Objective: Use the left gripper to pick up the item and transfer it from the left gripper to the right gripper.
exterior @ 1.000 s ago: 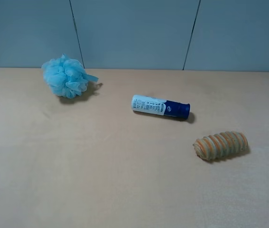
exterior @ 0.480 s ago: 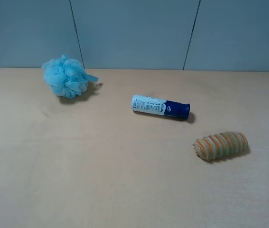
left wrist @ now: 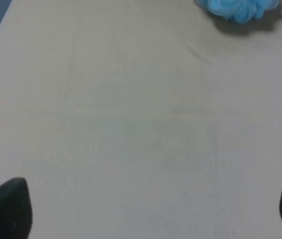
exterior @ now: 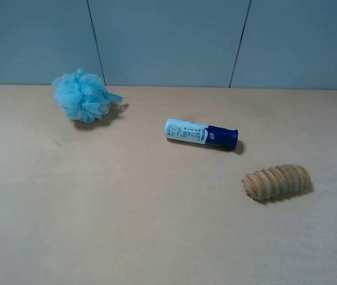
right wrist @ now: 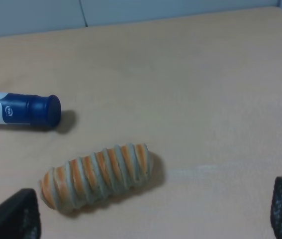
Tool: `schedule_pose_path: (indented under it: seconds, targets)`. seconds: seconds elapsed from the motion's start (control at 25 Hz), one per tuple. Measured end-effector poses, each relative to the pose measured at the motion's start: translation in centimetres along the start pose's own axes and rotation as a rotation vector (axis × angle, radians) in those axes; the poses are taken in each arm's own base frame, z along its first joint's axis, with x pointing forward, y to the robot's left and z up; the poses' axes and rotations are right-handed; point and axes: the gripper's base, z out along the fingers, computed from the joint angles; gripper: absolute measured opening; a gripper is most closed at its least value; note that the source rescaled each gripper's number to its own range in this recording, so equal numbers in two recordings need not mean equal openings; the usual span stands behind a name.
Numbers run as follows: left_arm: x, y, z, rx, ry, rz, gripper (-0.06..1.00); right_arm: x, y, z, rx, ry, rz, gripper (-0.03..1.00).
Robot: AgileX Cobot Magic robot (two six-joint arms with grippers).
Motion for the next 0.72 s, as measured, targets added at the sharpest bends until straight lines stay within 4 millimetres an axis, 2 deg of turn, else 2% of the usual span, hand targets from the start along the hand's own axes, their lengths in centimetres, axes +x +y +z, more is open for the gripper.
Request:
schedule_pose_path:
  seconds: [0.72]
  targets:
    - [0.00,0.00,0.00,0.000,0.000,0.000,1.00,0.00,0.00,0.00,0.000,0.000,0.000,1.00]
